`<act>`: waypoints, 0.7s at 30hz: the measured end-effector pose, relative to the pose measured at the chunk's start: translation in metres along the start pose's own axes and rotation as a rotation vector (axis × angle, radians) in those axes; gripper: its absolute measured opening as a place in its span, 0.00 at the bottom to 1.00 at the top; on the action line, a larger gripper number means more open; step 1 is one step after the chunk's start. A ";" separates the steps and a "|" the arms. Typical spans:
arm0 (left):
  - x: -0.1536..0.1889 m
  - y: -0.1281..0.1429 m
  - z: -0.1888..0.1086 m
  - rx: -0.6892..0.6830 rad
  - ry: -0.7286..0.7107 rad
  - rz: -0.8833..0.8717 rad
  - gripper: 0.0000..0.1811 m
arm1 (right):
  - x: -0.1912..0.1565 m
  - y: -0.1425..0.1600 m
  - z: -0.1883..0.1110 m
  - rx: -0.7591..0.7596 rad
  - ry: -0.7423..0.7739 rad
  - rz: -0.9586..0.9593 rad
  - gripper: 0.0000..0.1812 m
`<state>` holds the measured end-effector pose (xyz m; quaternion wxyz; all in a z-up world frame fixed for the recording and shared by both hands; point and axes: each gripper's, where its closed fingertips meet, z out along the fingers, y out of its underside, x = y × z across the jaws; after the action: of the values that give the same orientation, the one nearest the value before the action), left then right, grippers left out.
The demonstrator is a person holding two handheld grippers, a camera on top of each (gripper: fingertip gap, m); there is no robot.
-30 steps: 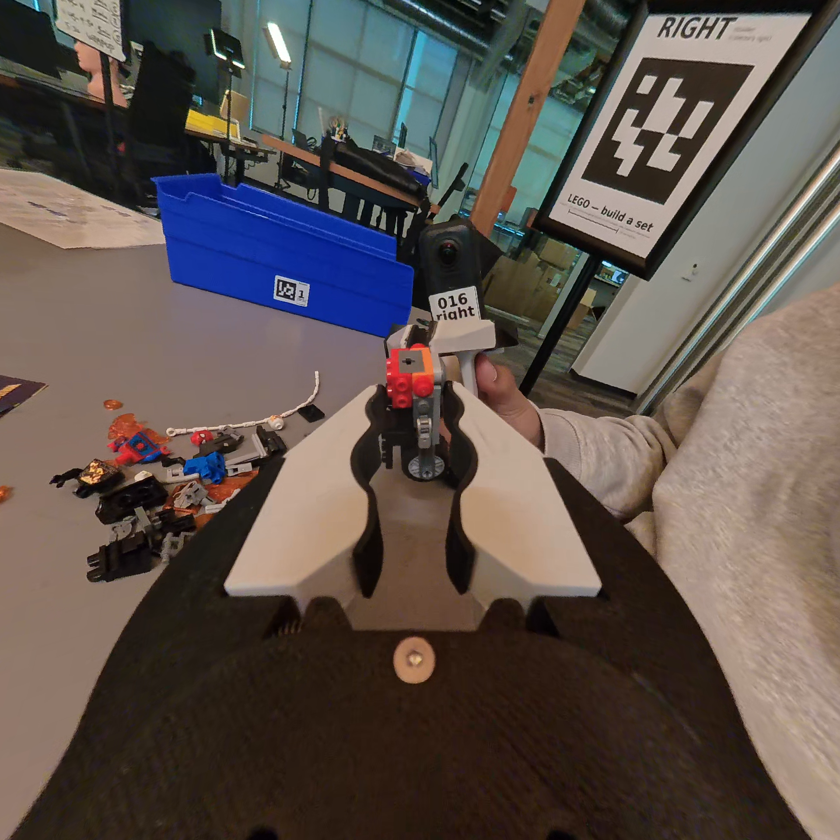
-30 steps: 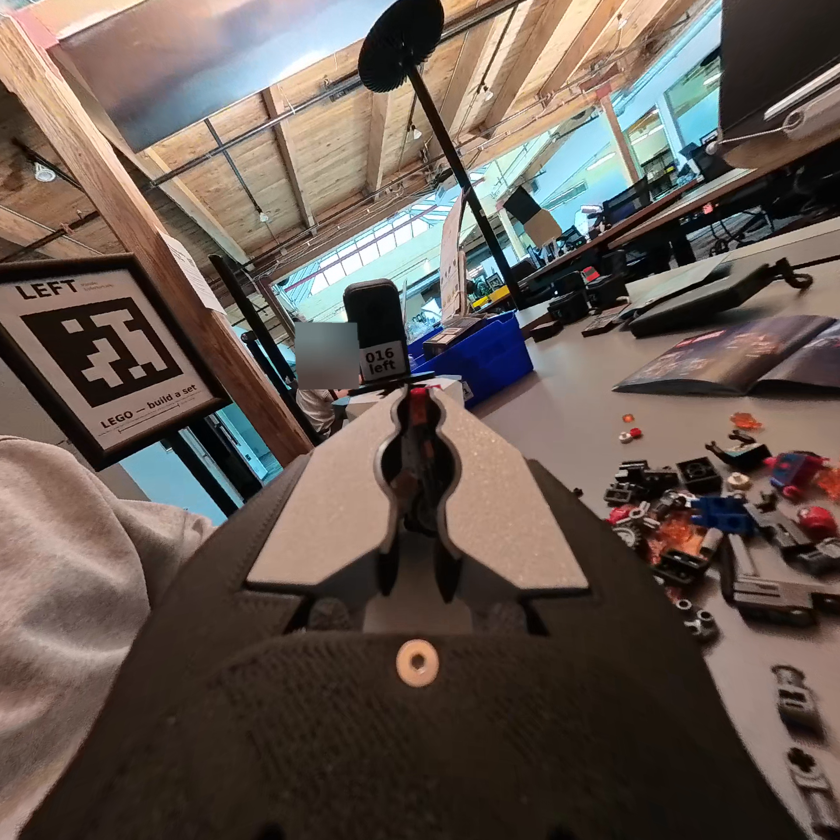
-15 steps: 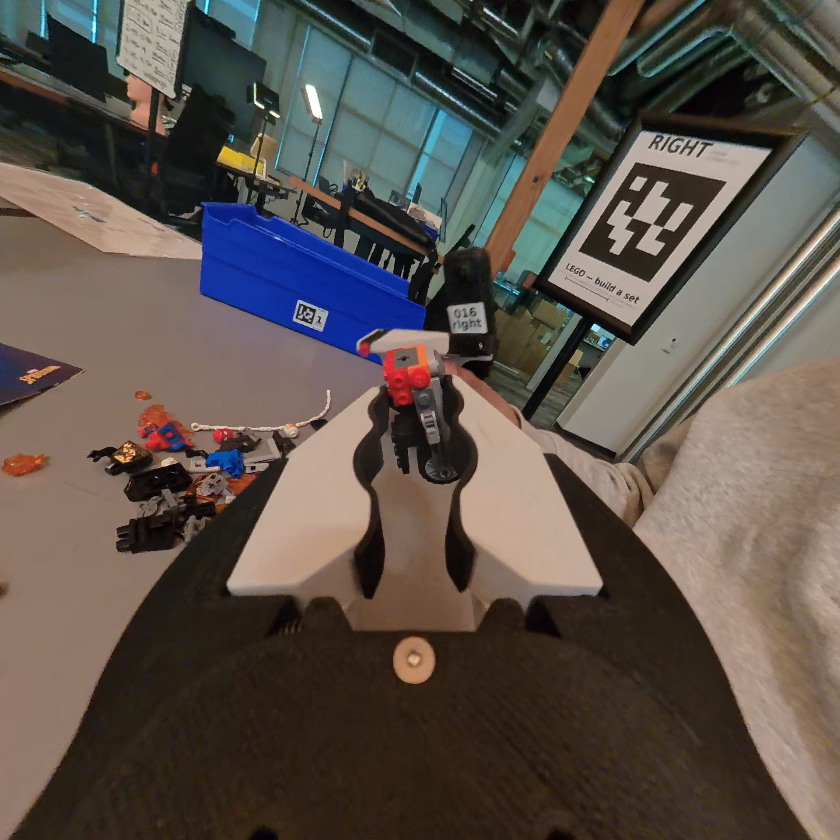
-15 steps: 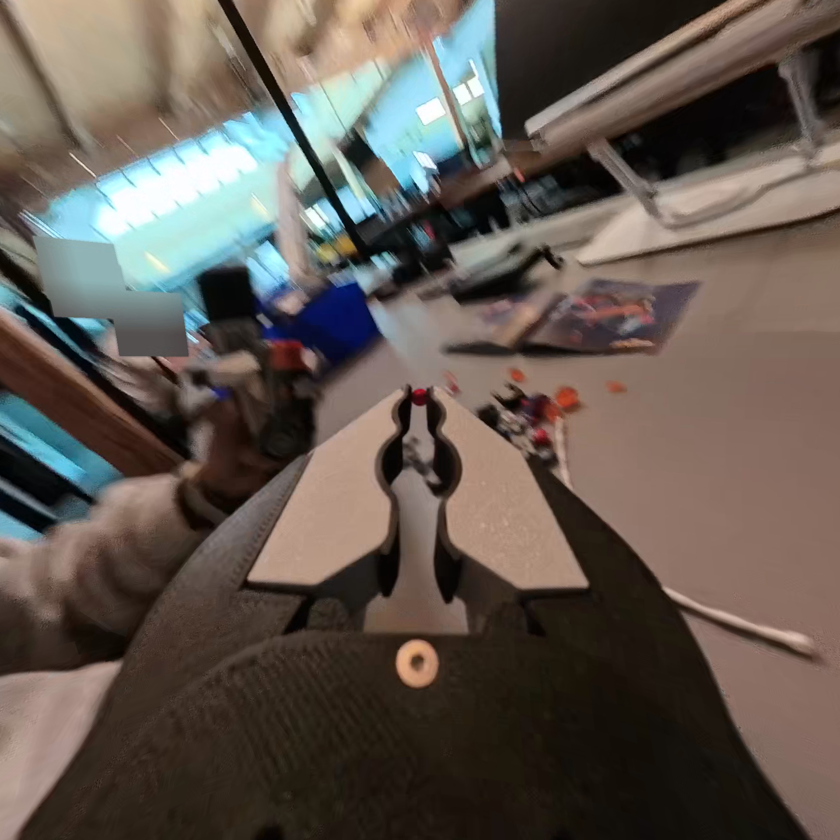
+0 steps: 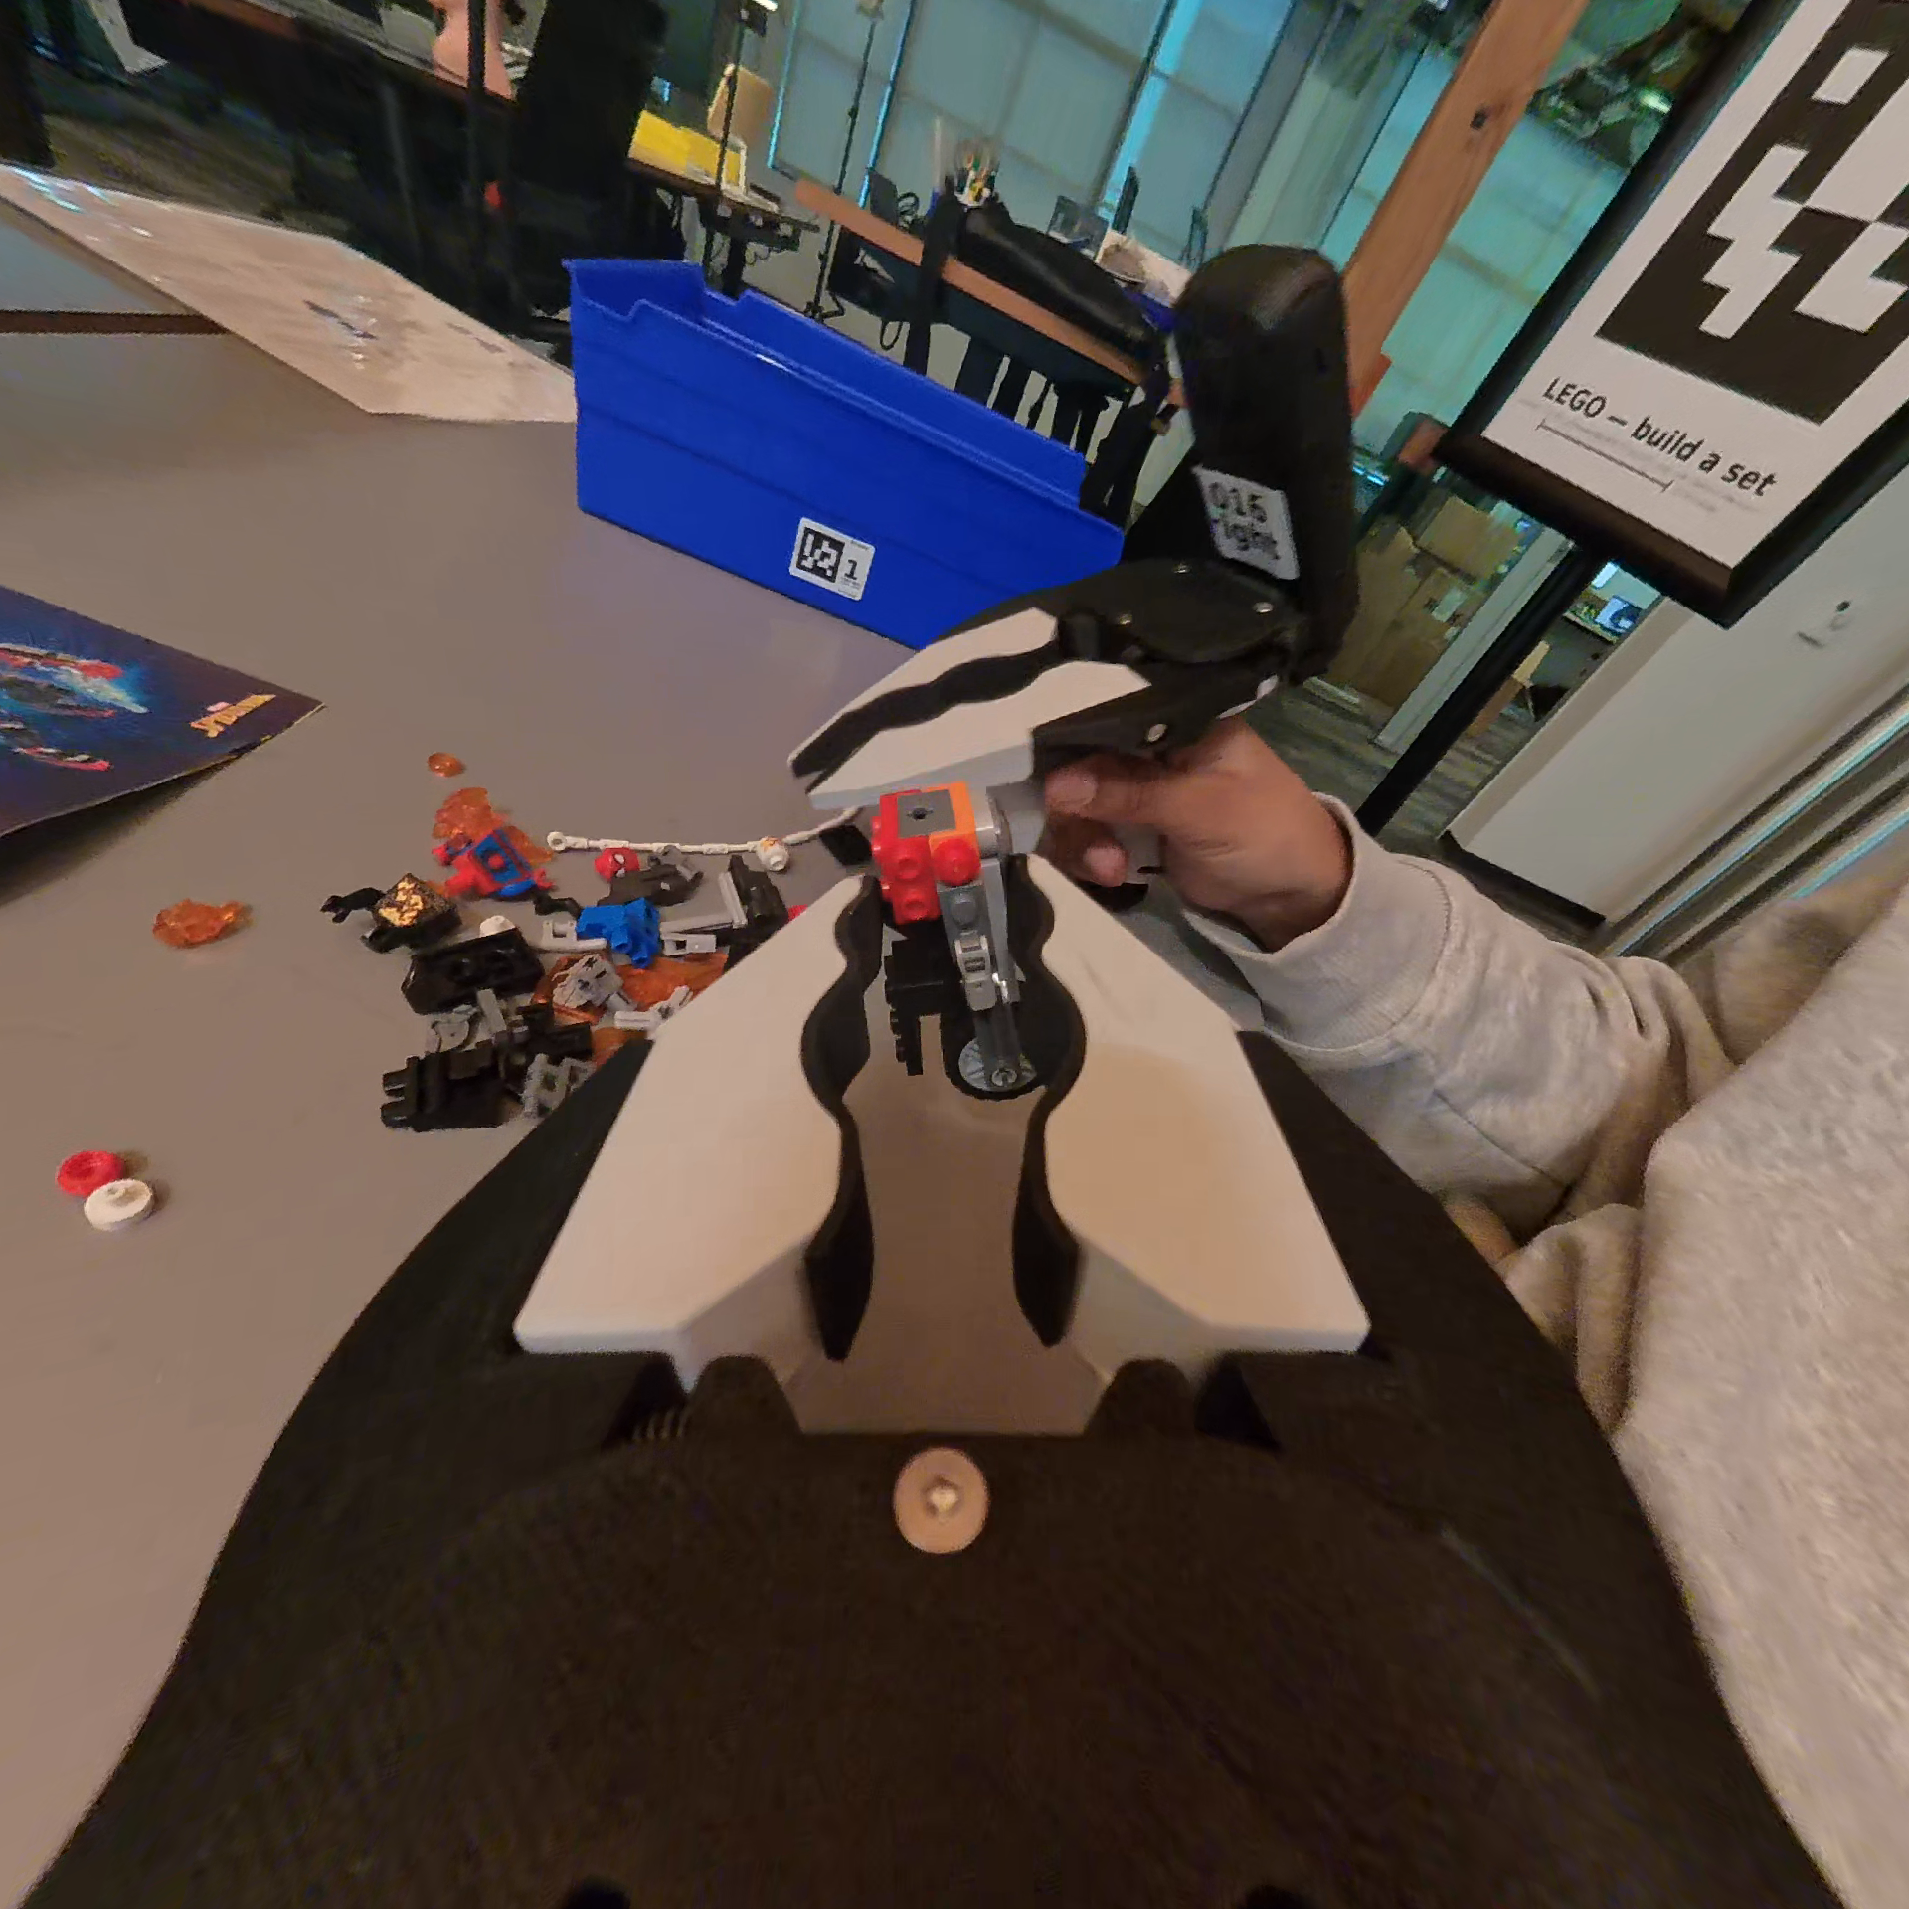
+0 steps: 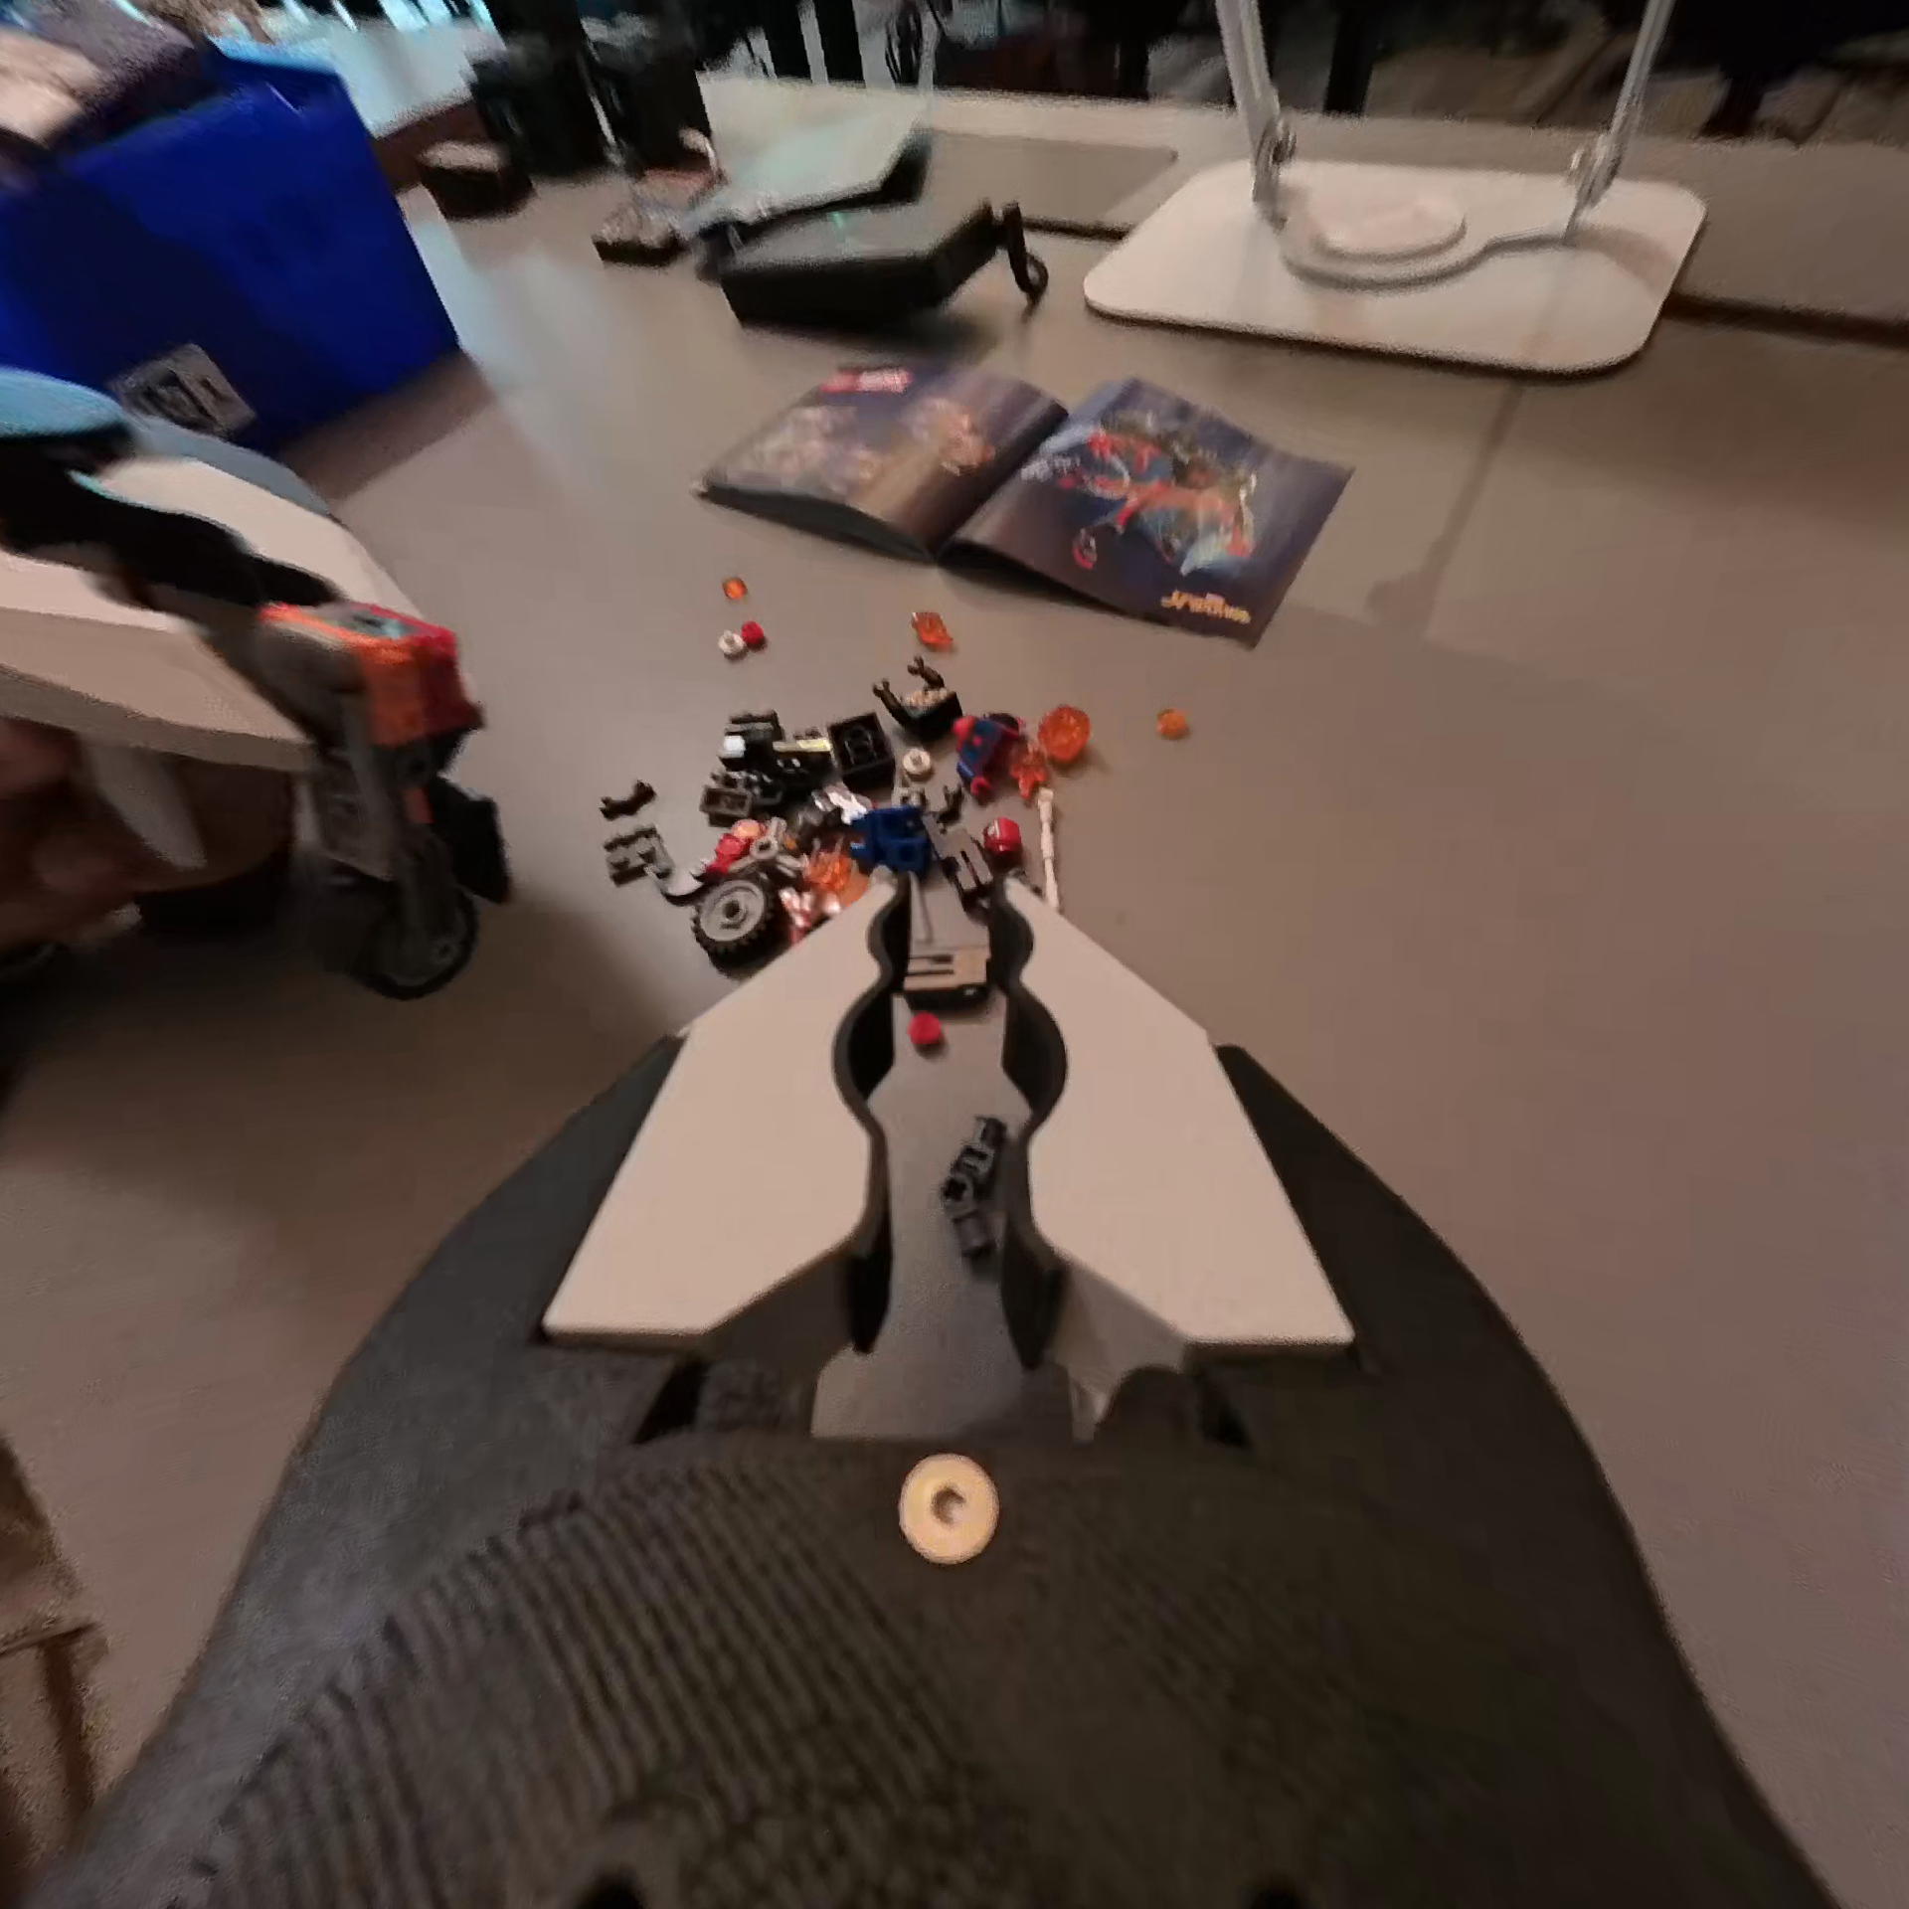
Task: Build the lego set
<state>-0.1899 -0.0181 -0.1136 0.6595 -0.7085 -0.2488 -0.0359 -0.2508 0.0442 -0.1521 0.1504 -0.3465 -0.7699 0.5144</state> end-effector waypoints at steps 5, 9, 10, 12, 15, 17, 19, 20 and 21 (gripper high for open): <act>-0.007 -0.001 -0.002 0.014 -0.023 -0.039 0.13 | -0.051 -0.030 -0.021 0.150 -0.259 -0.046 0.13; -0.014 0.000 -0.003 -0.004 -0.094 0.014 0.13 | -0.089 -0.040 -0.023 0.217 -0.437 0.009 0.15; -0.013 0.001 -0.002 -0.019 -0.110 0.054 0.13 | -0.093 -0.042 -0.024 0.230 -0.470 0.036 0.15; -0.006 0.003 0.002 -0.042 -0.128 0.158 0.12 | -0.092 -0.041 -0.022 0.226 -0.490 0.085 0.17; 0.015 0.002 0.007 -0.042 -0.112 0.348 0.12 | -0.089 -0.040 -0.022 0.234 -0.520 0.135 0.22; 0.022 -0.001 0.008 -0.028 -0.139 0.462 0.12 | -0.089 -0.044 -0.026 0.260 -0.582 0.211 0.21; 0.022 -0.002 0.007 -0.025 -0.184 0.537 0.13 | -0.090 -0.045 -0.030 0.266 -0.638 0.267 0.20; 0.021 -0.002 0.008 -0.030 -0.201 0.556 0.13 | -0.091 -0.045 -0.031 0.259 -0.661 0.280 0.20; 0.020 0.000 0.008 -0.042 -0.211 0.567 0.13 | -0.092 -0.043 -0.031 0.247 -0.672 0.287 0.20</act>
<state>-0.1750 -0.0040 -0.1073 0.5988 -0.7631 -0.1076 0.2182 -0.1828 -0.0080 -0.0888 -0.1430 -0.2420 -0.6522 0.7040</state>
